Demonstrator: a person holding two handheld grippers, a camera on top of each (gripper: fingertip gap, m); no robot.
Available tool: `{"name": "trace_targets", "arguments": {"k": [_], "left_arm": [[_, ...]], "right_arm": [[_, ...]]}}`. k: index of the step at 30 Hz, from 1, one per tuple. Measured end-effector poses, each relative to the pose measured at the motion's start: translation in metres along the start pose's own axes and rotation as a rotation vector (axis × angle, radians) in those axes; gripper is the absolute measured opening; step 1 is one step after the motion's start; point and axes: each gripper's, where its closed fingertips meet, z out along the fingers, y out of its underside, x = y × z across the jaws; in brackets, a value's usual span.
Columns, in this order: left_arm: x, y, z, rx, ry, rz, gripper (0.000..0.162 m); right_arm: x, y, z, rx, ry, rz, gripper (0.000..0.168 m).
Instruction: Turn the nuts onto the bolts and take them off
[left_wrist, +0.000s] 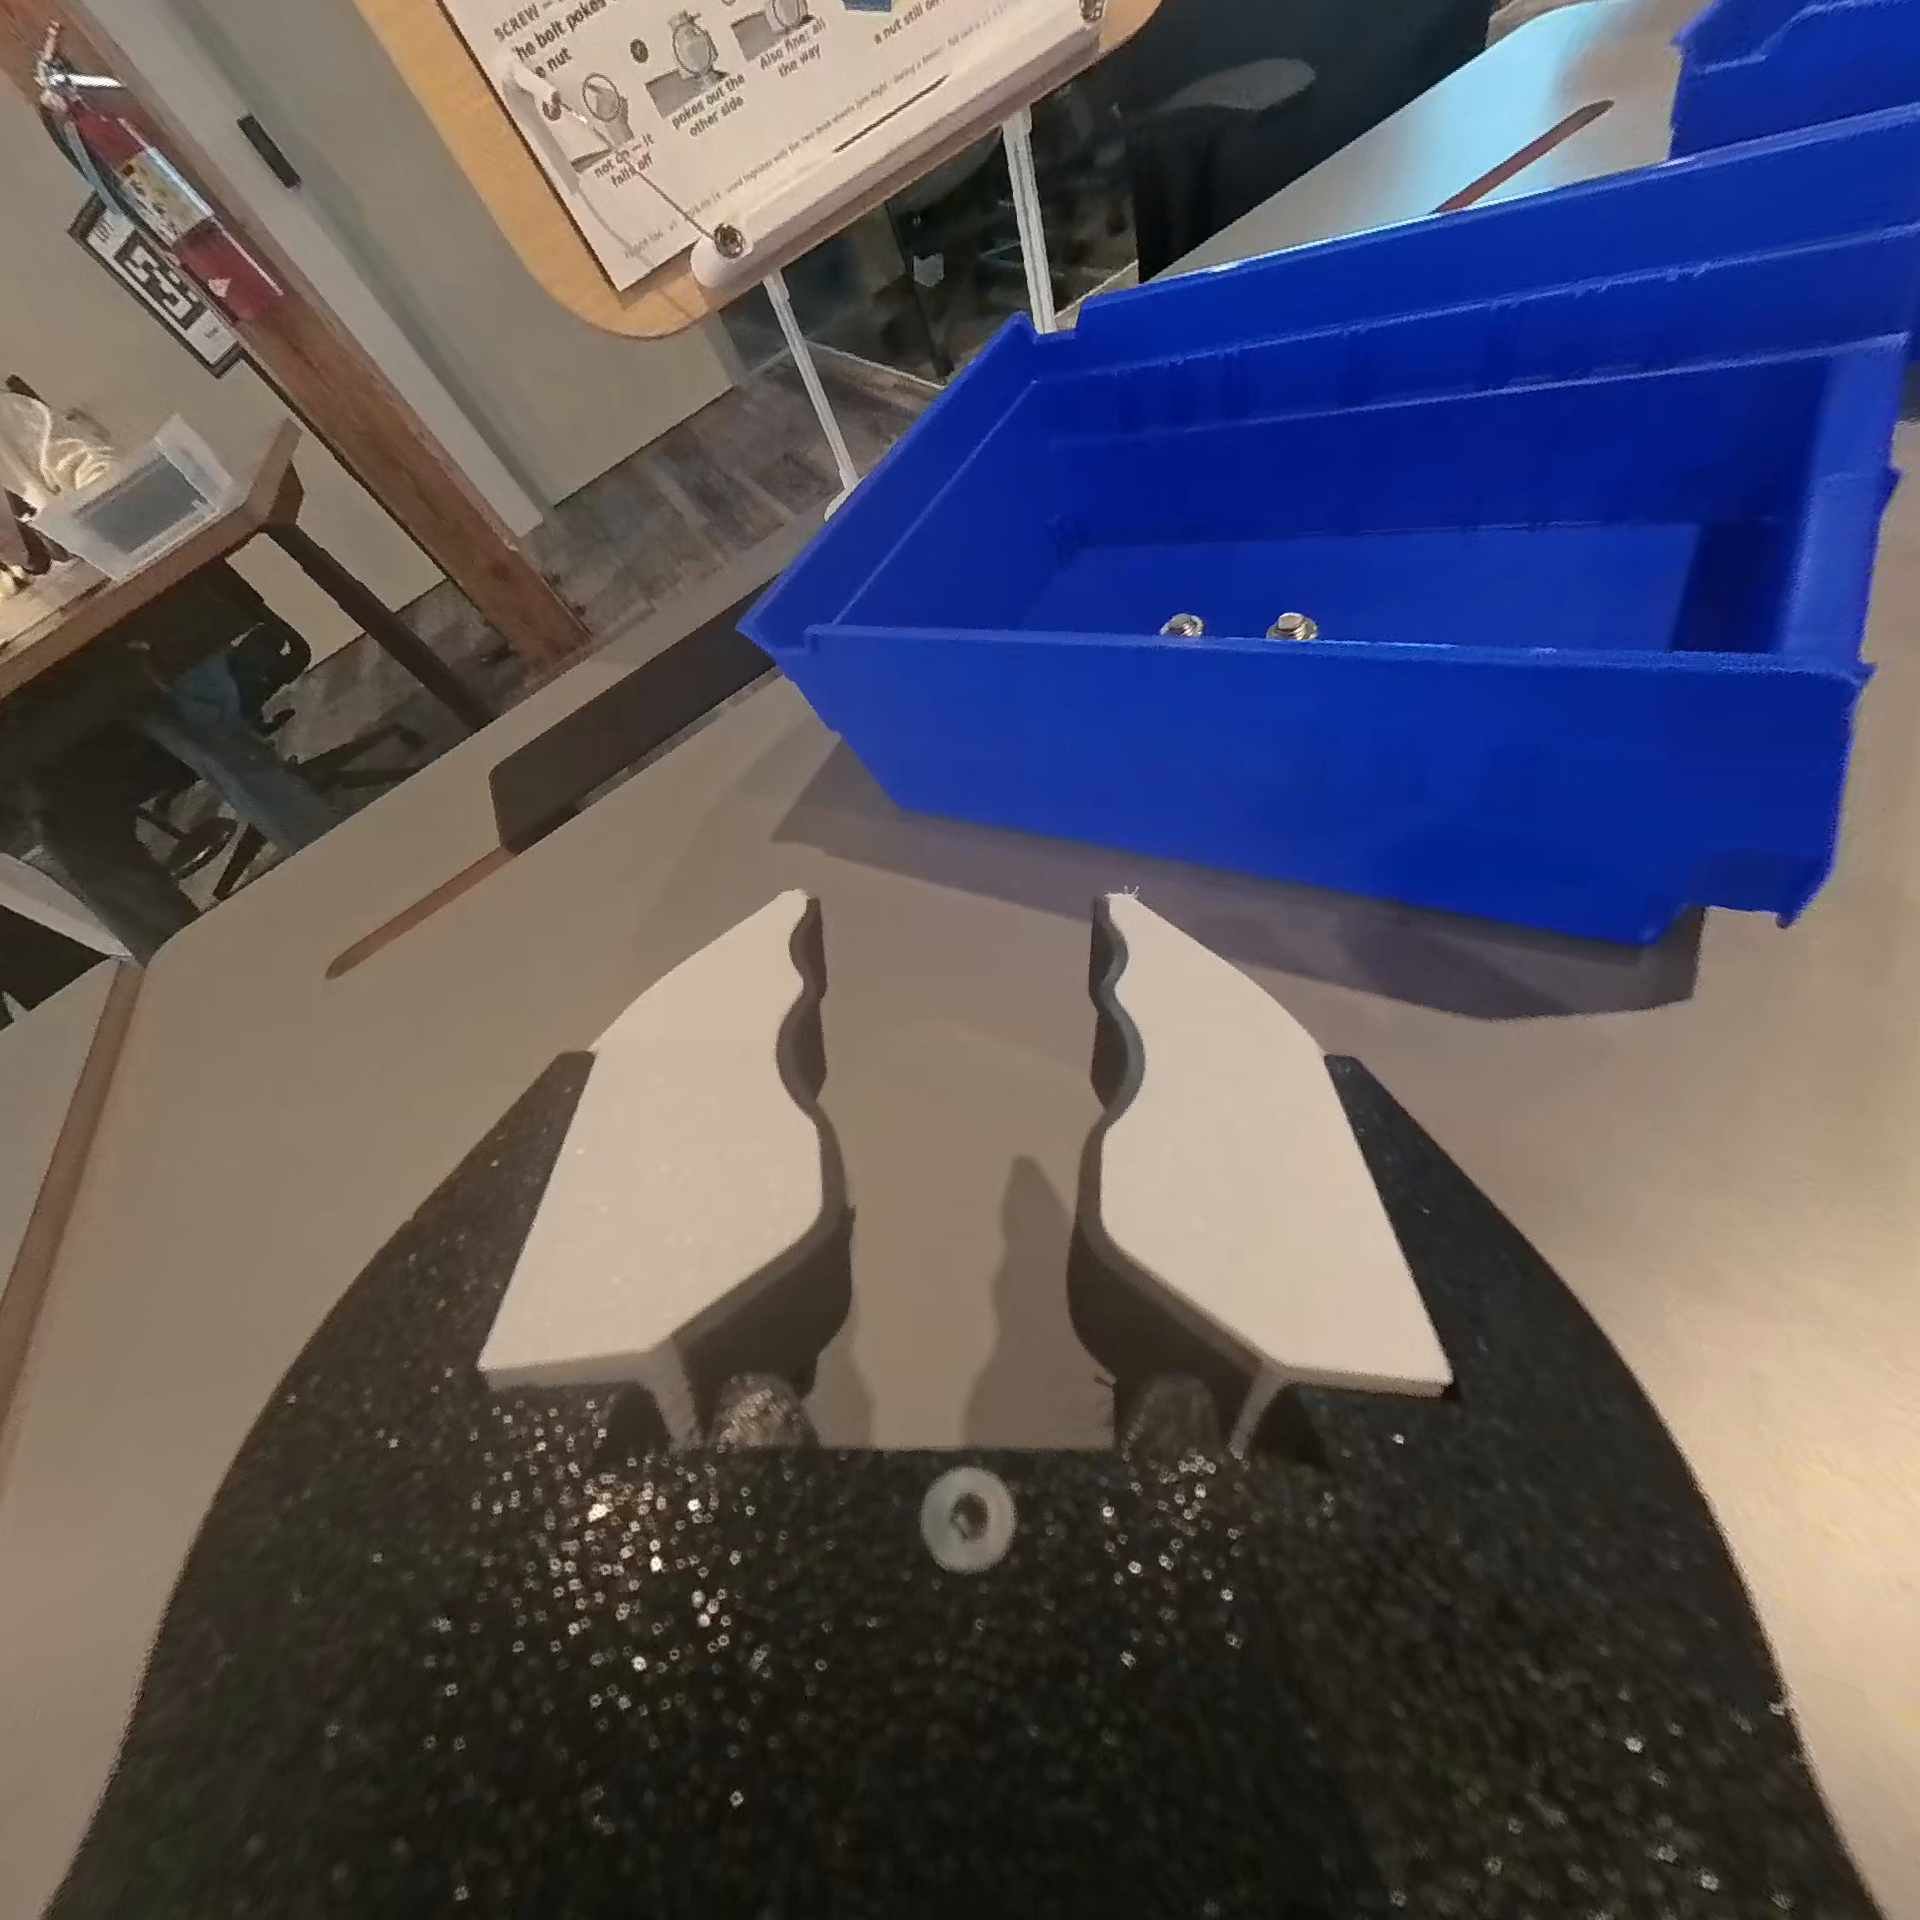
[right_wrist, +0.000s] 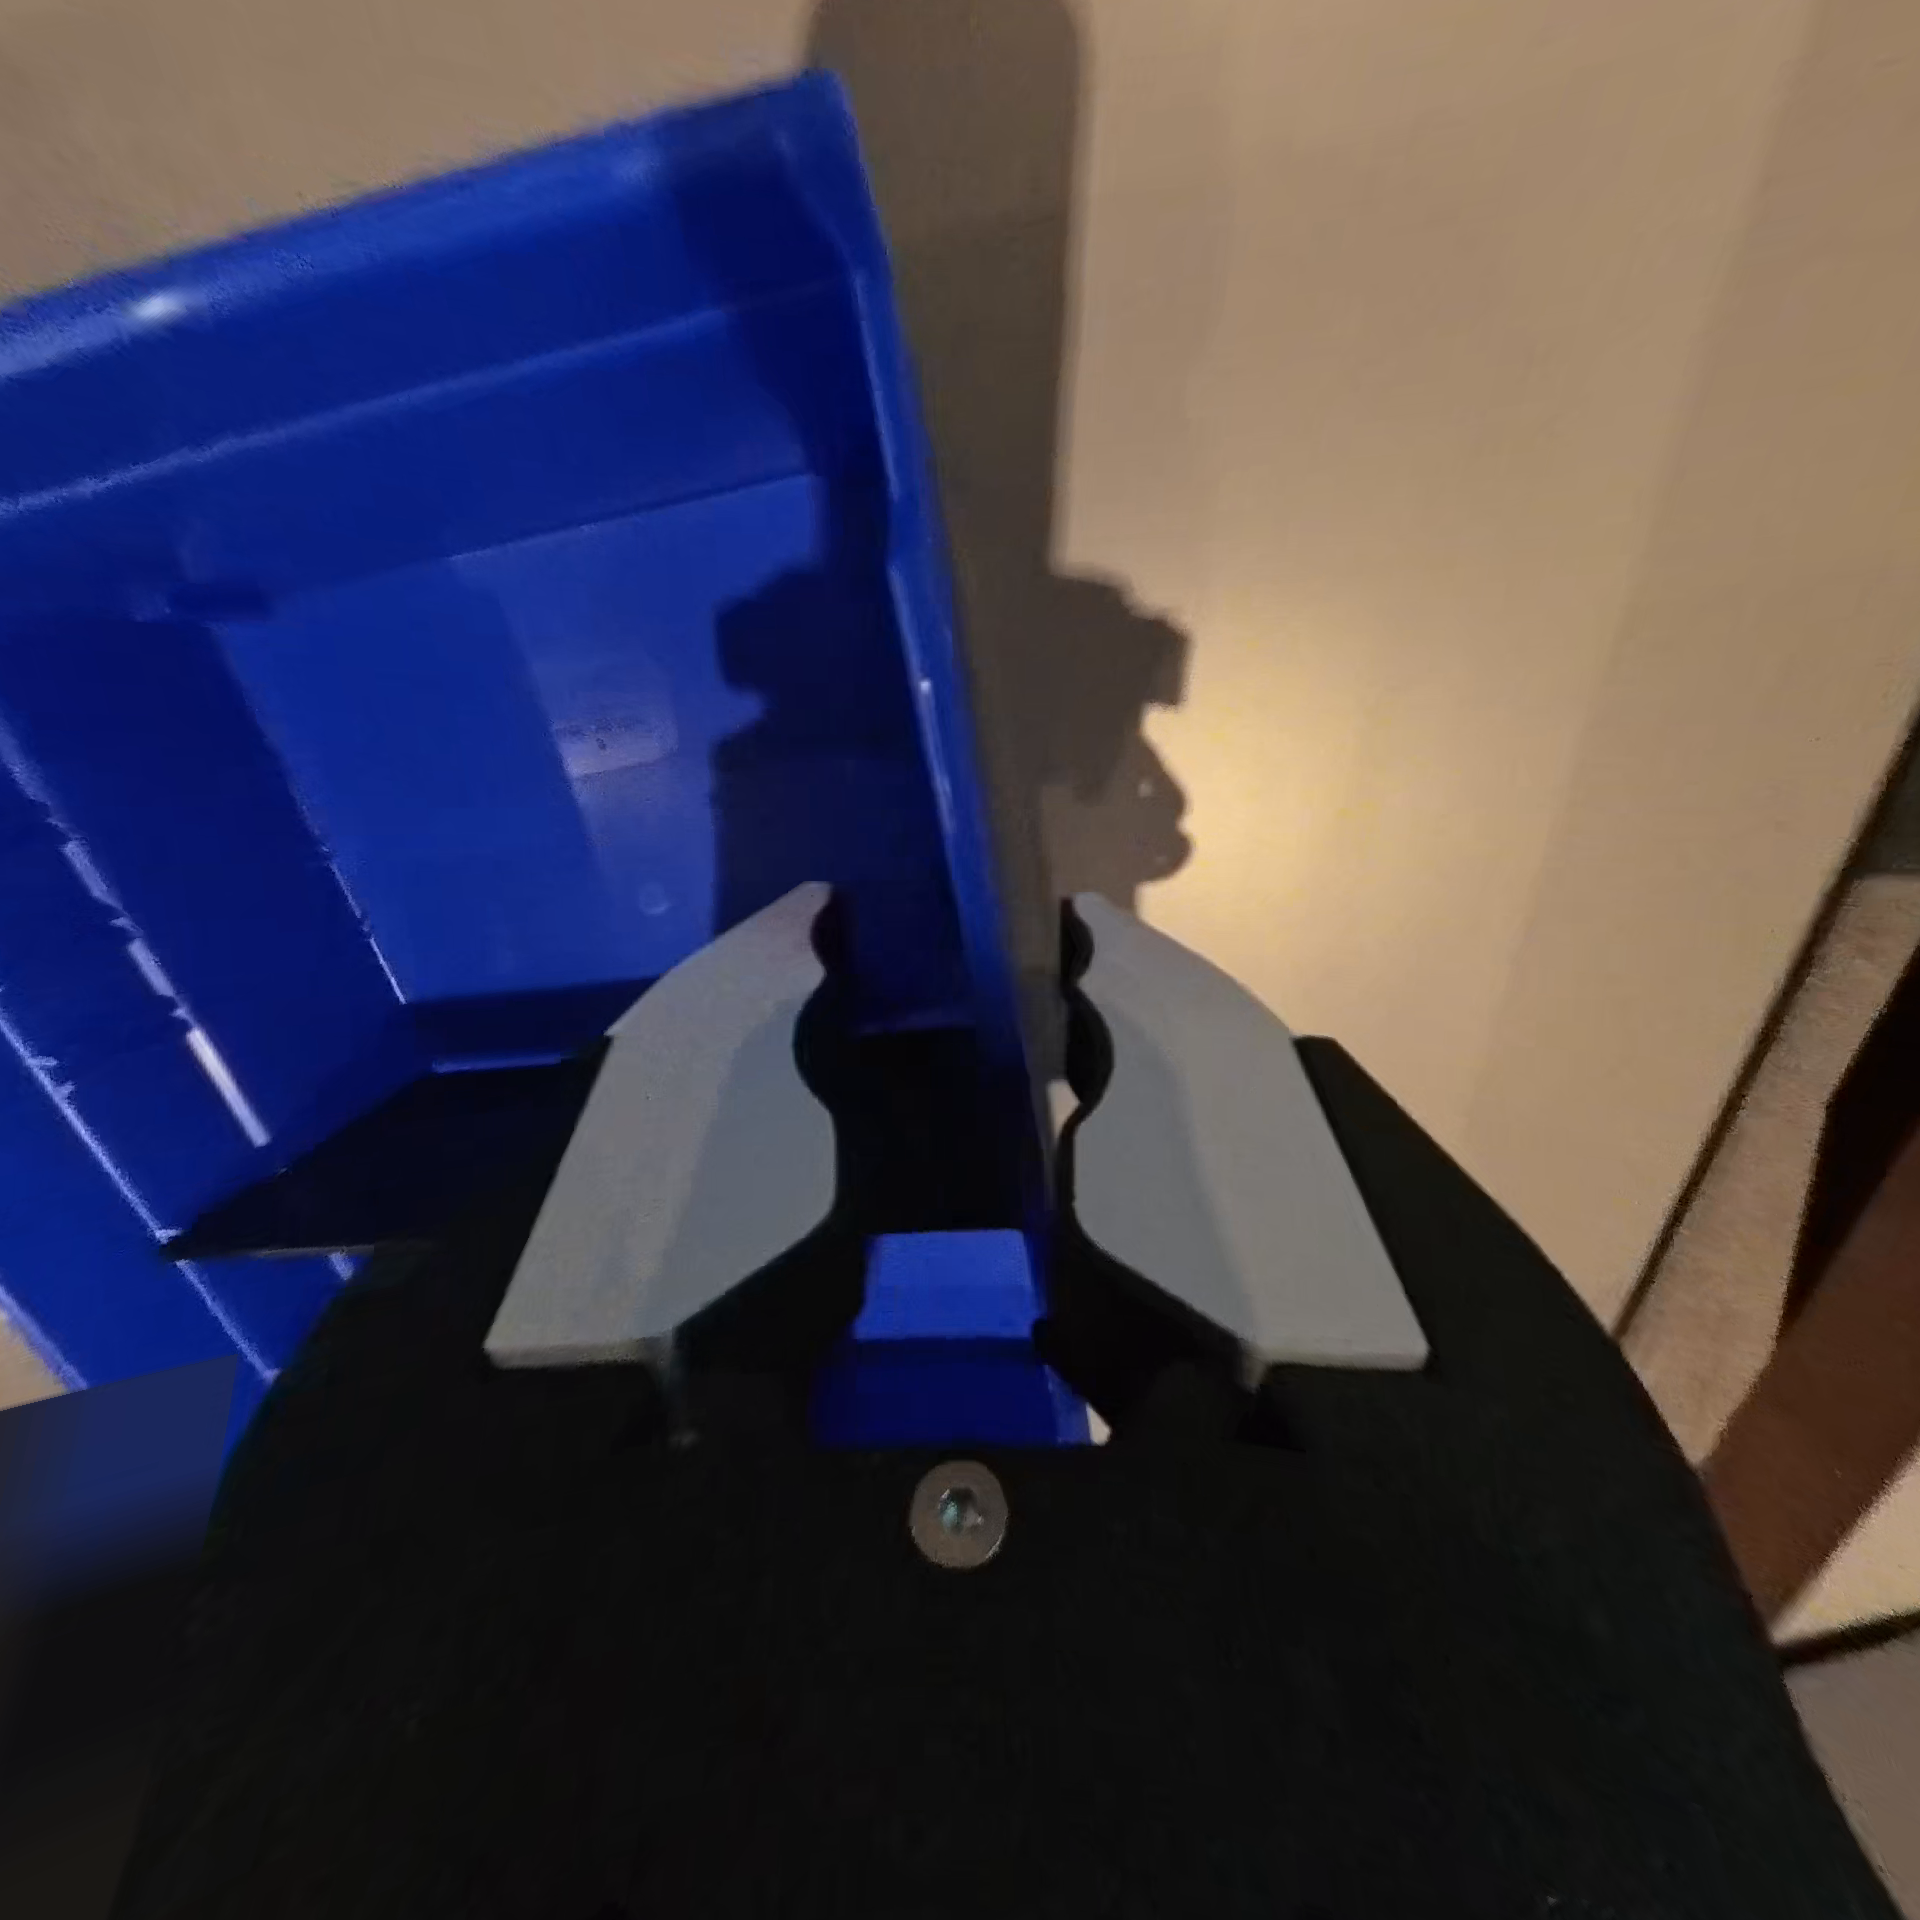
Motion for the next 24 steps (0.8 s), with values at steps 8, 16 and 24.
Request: {"name": "trace_targets", "arguments": {"k": [8, 16, 24], "left_arm": [[0.010, -0.001, -0.003, 0.024, 0.028, -0.025, 0.049], [0.021, -0.012, -0.007, 0.043, 0.064, -0.006, 0.050], [0.011, -0.001, -0.024, 0.037, 0.060, -0.016, 0.052]], "right_arm": [[-0.121, -0.040, -0.078, 0.478, -0.116, -0.381, 0.046], [-0.301, 0.011, -0.023, 0.295, -0.264, -0.816, 0.044], [-0.305, 0.001, 0.019, 0.180, -0.081, -0.719, 0.026]]}}
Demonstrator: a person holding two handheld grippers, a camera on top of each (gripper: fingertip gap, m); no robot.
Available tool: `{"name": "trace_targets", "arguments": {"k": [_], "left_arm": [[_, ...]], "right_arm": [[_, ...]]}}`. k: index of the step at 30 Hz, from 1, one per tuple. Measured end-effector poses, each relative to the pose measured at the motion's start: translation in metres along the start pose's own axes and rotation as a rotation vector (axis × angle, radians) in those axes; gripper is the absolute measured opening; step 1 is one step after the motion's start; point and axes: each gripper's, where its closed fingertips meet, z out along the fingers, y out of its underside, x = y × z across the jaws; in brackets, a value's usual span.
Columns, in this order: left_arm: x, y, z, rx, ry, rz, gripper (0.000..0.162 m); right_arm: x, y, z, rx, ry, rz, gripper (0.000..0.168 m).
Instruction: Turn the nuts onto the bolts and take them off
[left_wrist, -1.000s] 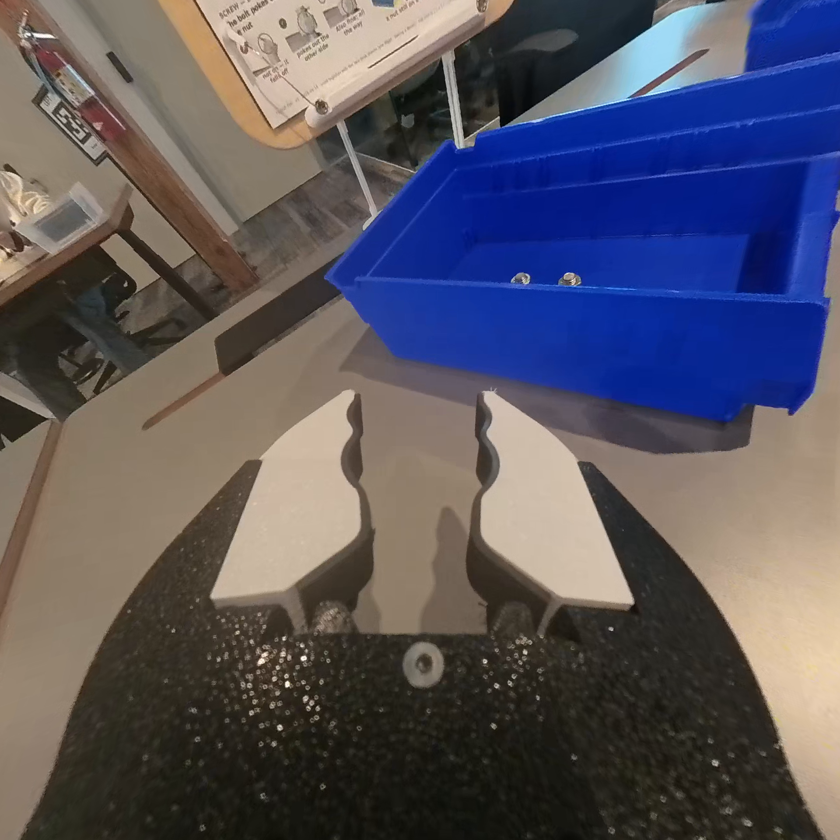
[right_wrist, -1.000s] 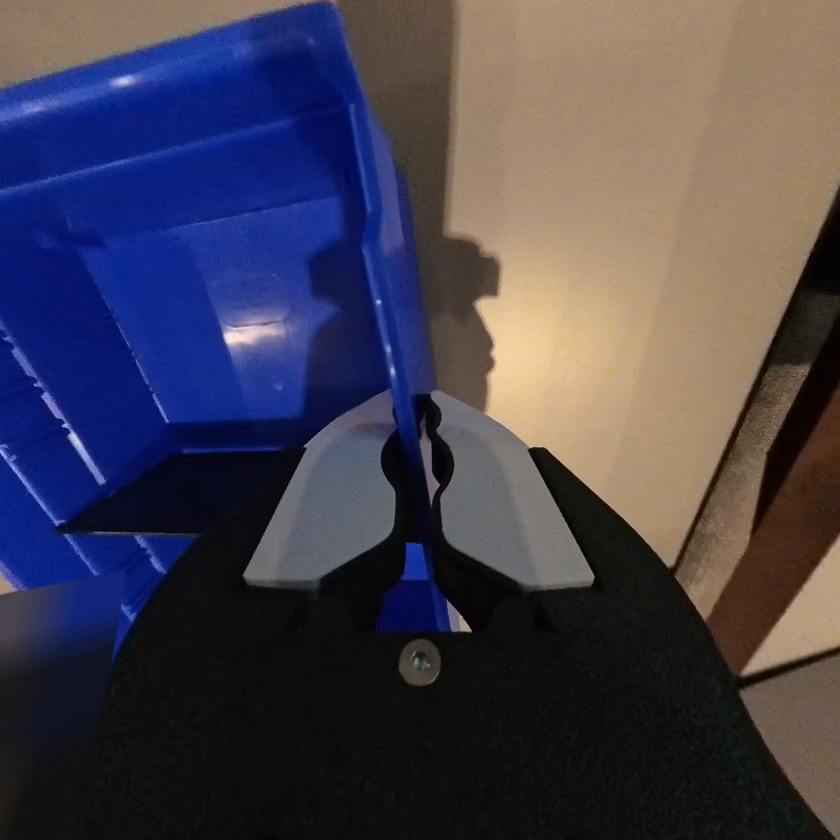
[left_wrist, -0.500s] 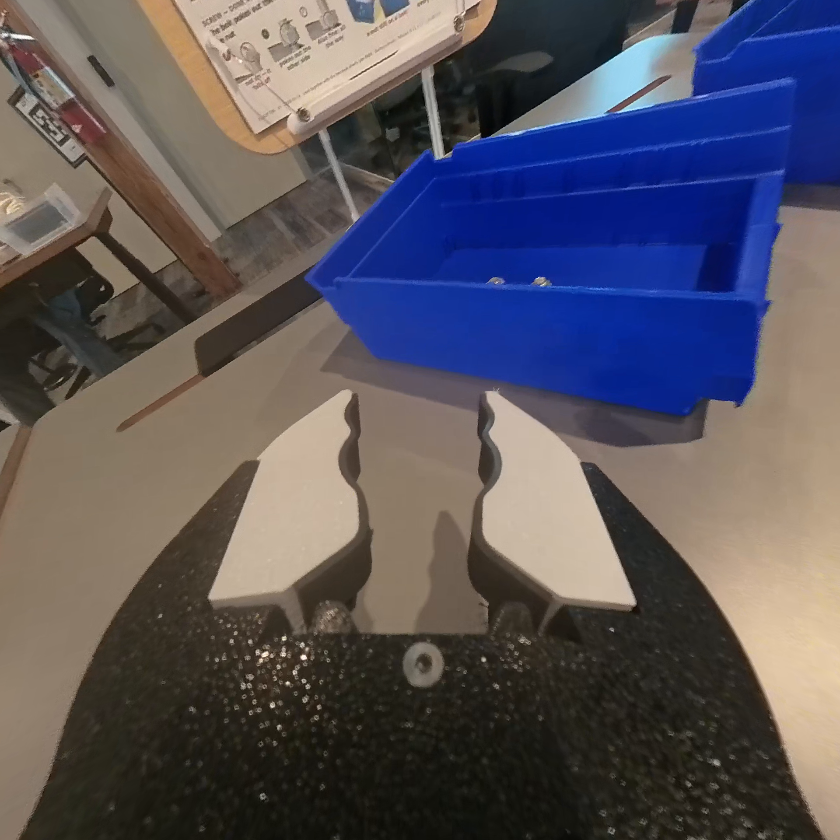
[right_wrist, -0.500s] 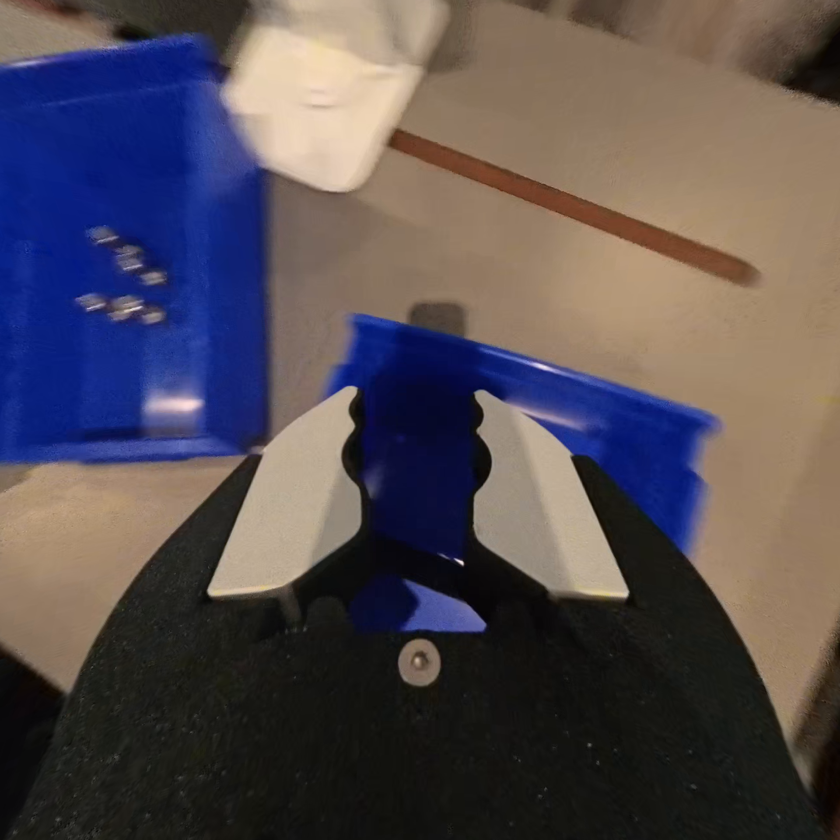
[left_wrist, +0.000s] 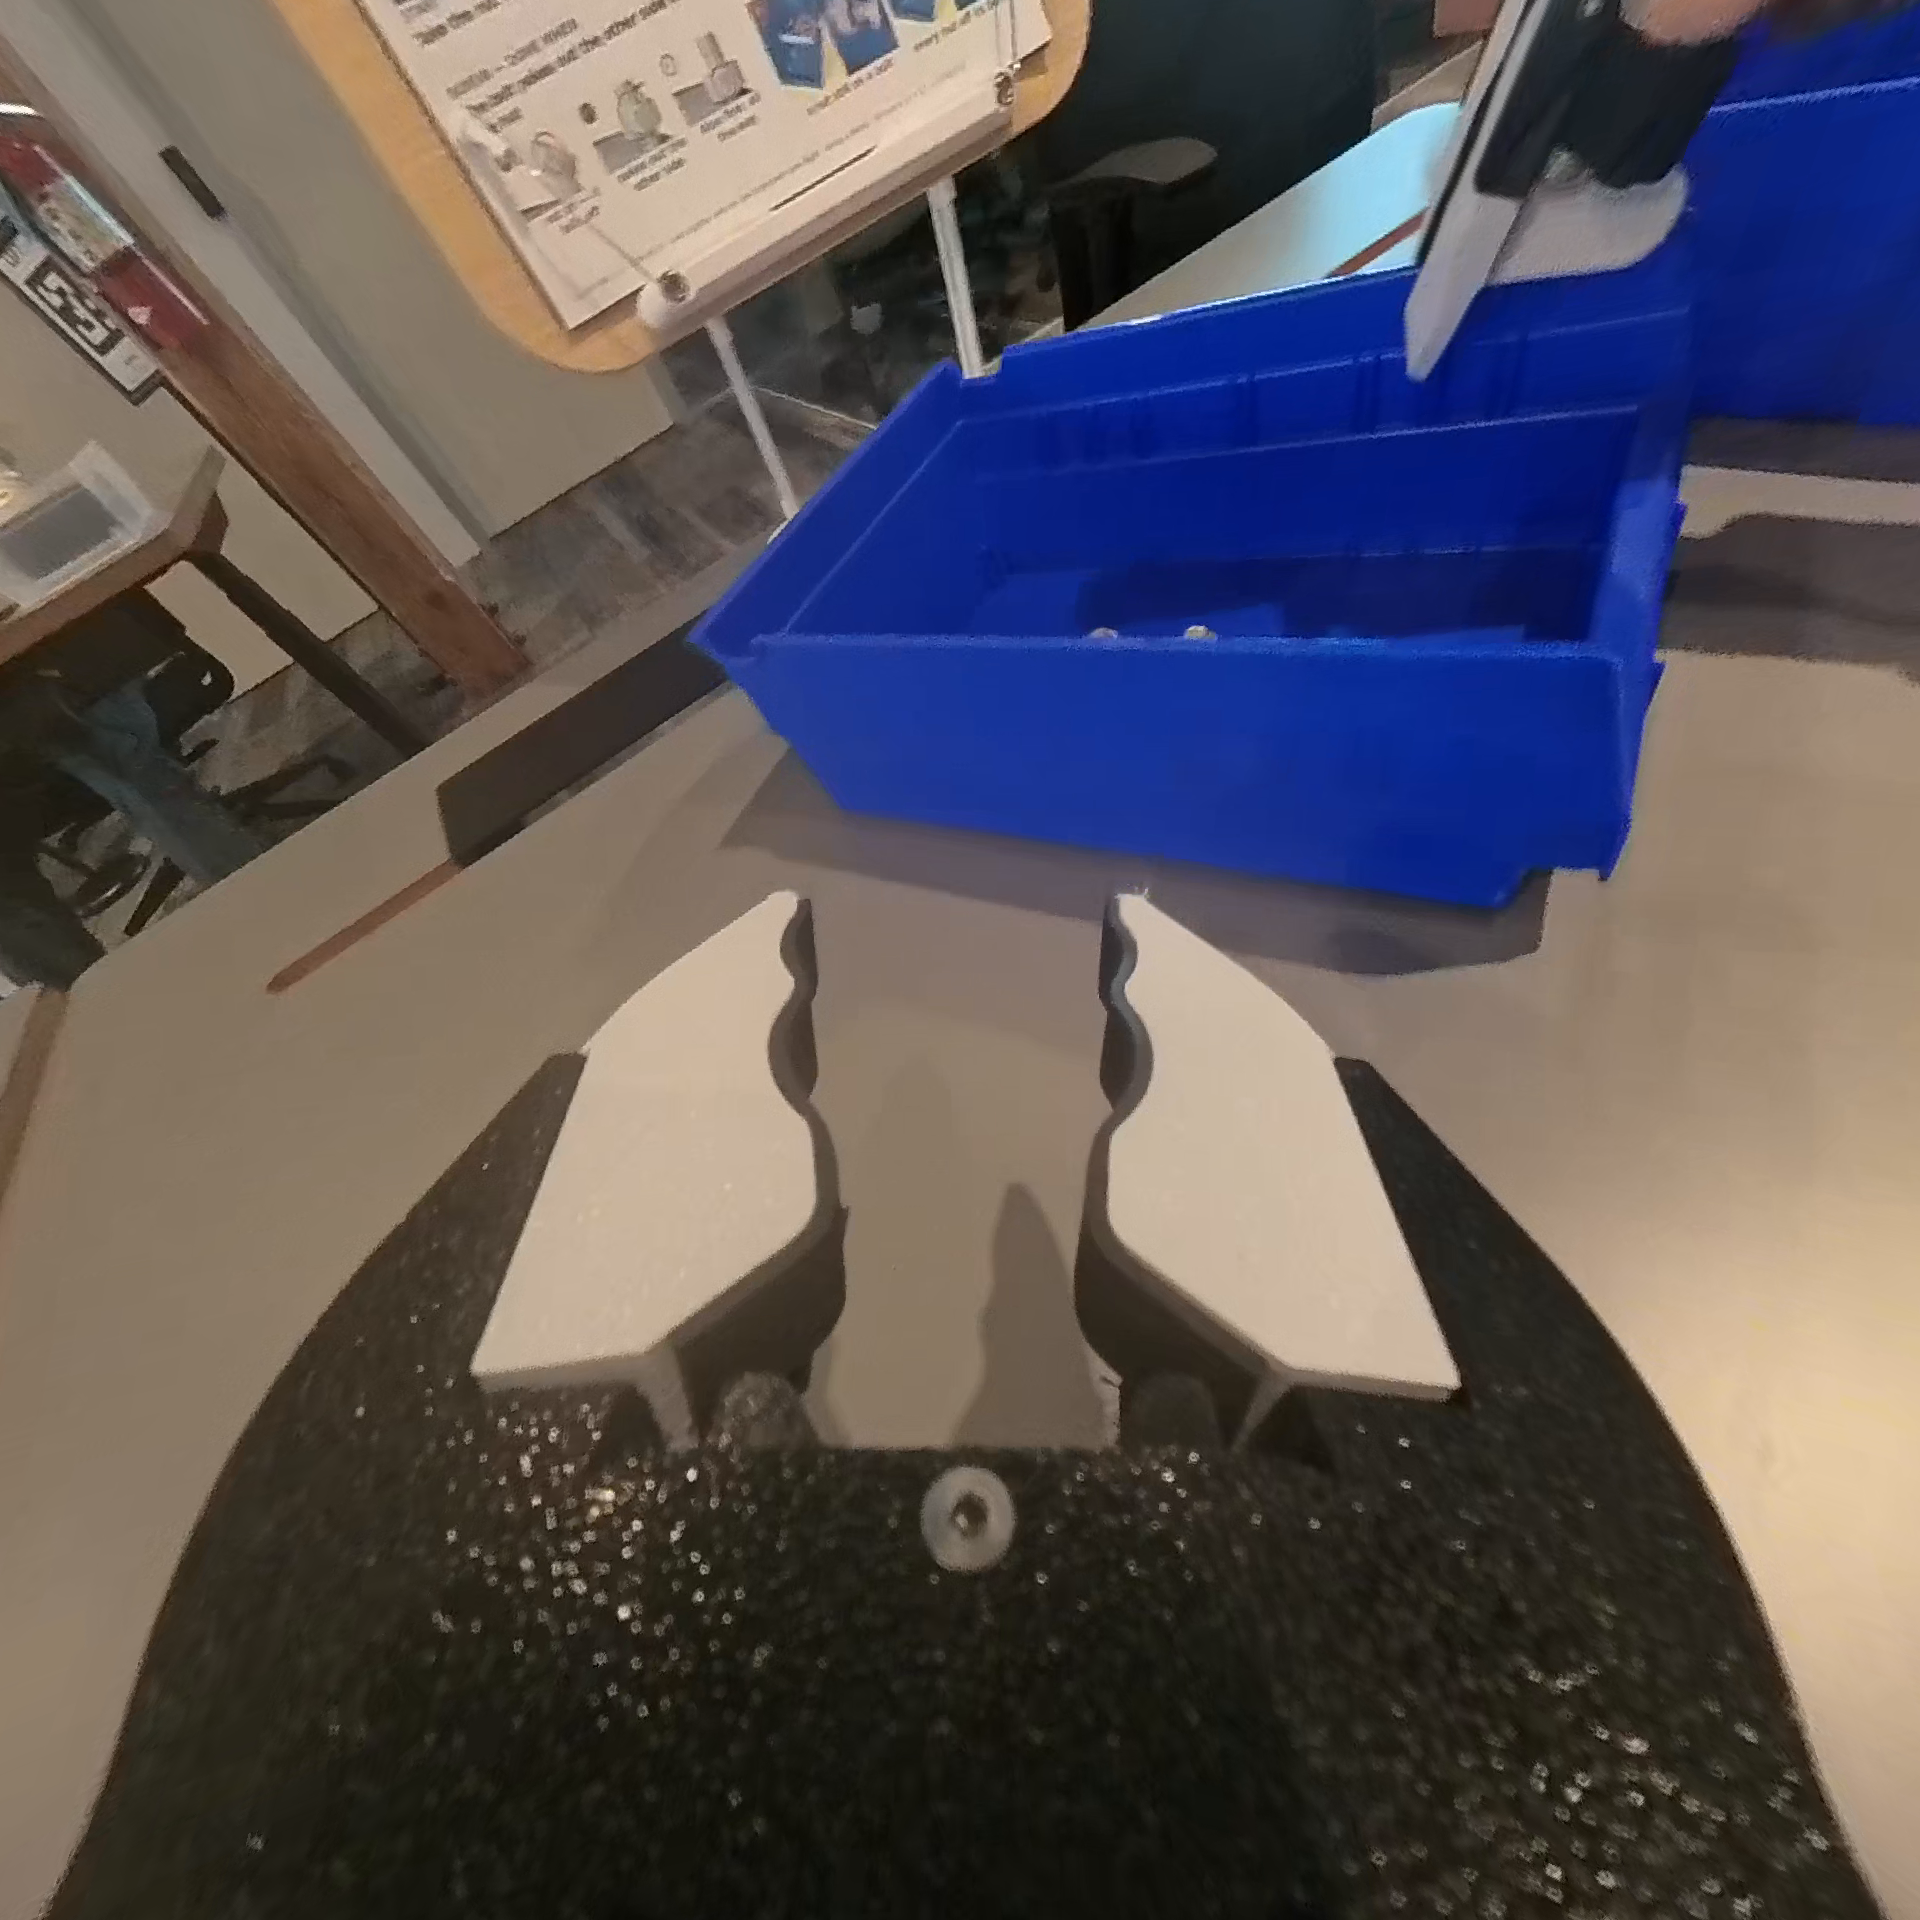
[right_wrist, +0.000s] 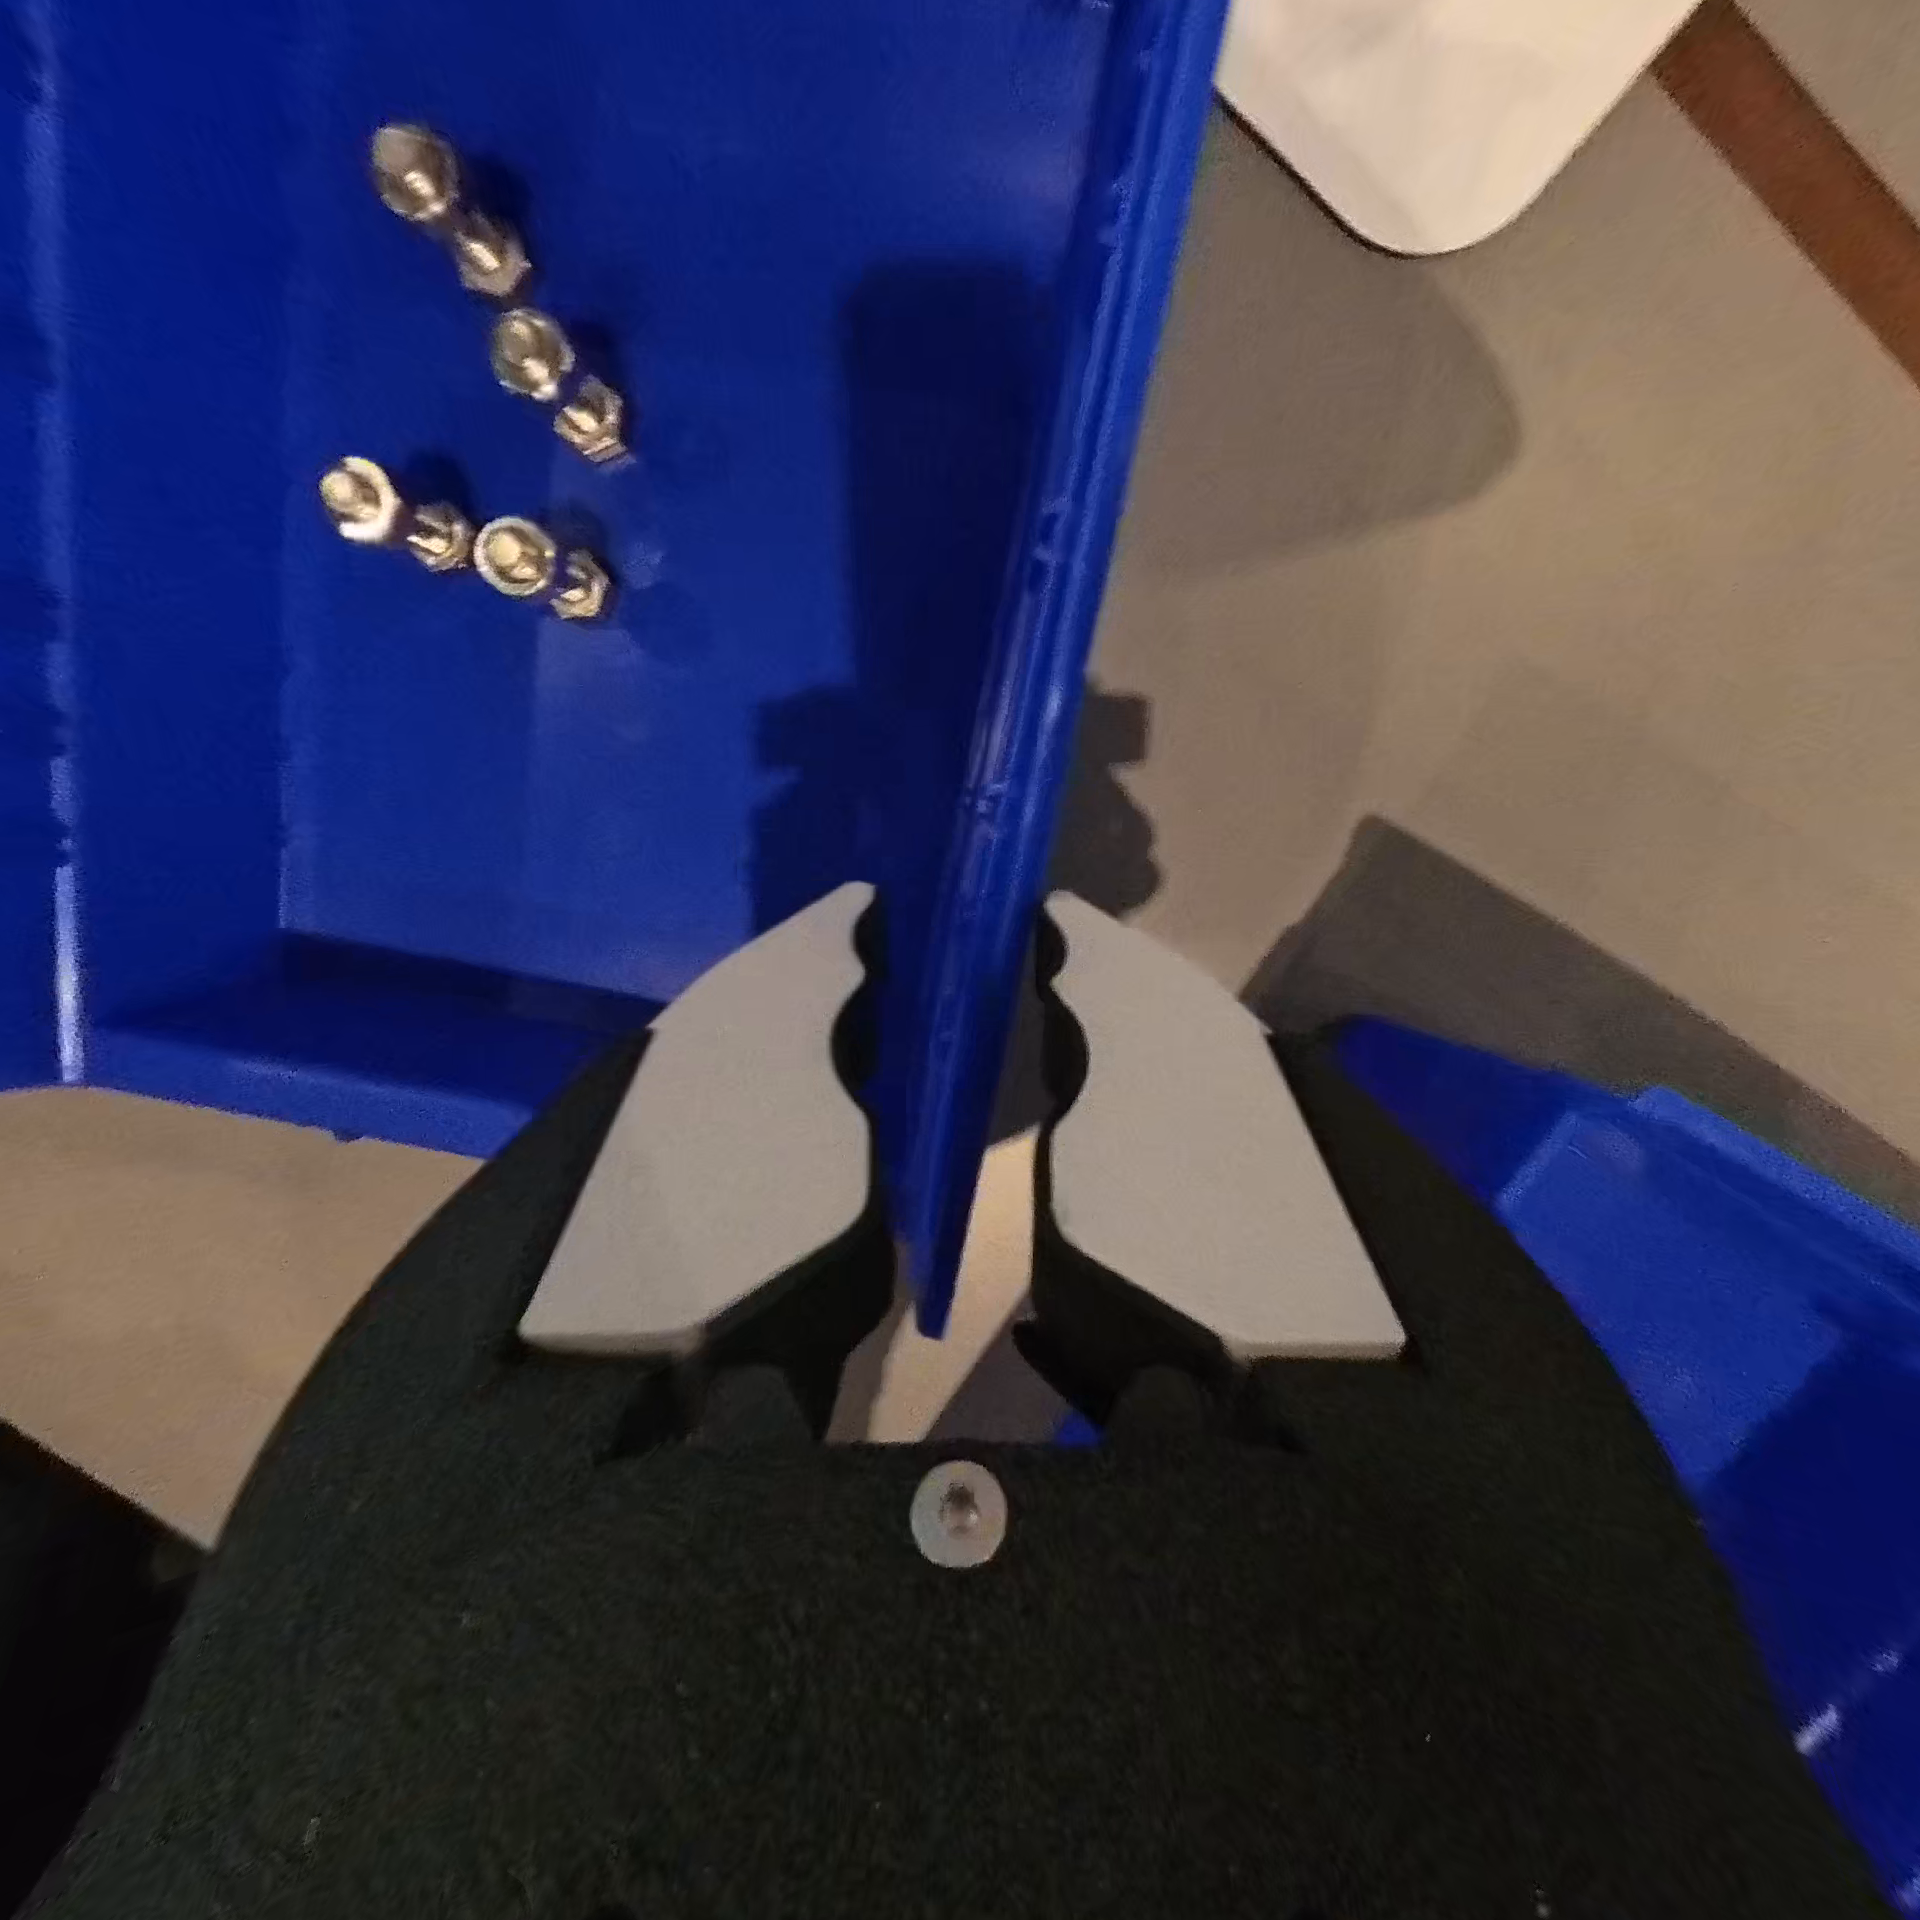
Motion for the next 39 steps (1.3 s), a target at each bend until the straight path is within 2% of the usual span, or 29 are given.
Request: {"name": "trace_targets", "arguments": {"k": [1, 2, 5, 10, 13, 16, 19, 22, 25, 29, 31, 33, 39], "left_arm": [[-0.003, 0.002, -0.003, 0.002, -0.005, -0.005, 0.052], [-0.006, 0.005, -0.006, 0.004, -0.011, -0.012, 0.052], [-0.016, 0.013, -0.016, 0.011, -0.032, -0.033, 0.051], [-0.042, 0.032, -0.035, -0.014, -0.108, -0.048, 0.051], [-0.061, 0.043, -0.053, -0.031, -0.164, -0.064, 0.051], [-0.081, 0.054, -0.072, -0.044, -0.216, -0.088, 0.051], [-0.098, 0.062, -0.087, -0.043, -0.255, -0.119, 0.051], [-0.107, 0.067, -0.095, -0.034, -0.263, -0.146, 0.050], [-0.106, 0.068, -0.099, -0.029, -0.260, -0.133, 0.049], [-0.105, 0.072, -0.102, -0.022, -0.264, -0.122, 0.048], [-0.105, 0.072, -0.101, -0.013, -0.257, -0.132, 0.048], [-0.106, 0.071, -0.099, -0.009, -0.257, -0.134, 0.048], [-0.110, 0.069, -0.100, -0.020, -0.277, -0.125, 0.049]], "right_arm": [[0.003, 0.000, 0.000, 0.003, 0.024, 0.011, 0.012], [0.001, 0.000, 0.000, 0.017, 0.017, 0.026, 0.008], [-0.016, -0.007, 0.003, 0.098, -0.021, 0.124, 0.007], [-0.070, -0.030, 0.011, 0.240, -0.105, 0.209, 0.006], [-0.115, -0.050, 0.020, 0.299, -0.157, 0.175, 0.012], [-0.163, -0.074, 0.028, 0.344, -0.219, 0.125, 0.025], [-0.200, -0.098, 0.038, 0.374, -0.220, 0.043, 0.032], [-0.228, -0.113, 0.040, 0.387, -0.300, 0.002, 0.035], [-0.232, -0.122, 0.029, 0.473, -0.392, 0.010, 0.025], [-0.211, -0.128, 0.009, 0.652, -0.514, 0.105, 0.011], [-0.191, -0.127, 0.017, 0.652, -0.452, 0.140, 0.000], [-0.176, -0.128, 0.033, 0.625, -0.362, 0.148, 0.000], [-0.181, -0.148, 0.061, 0.562, -0.284, 0.074, 0.000]]}}
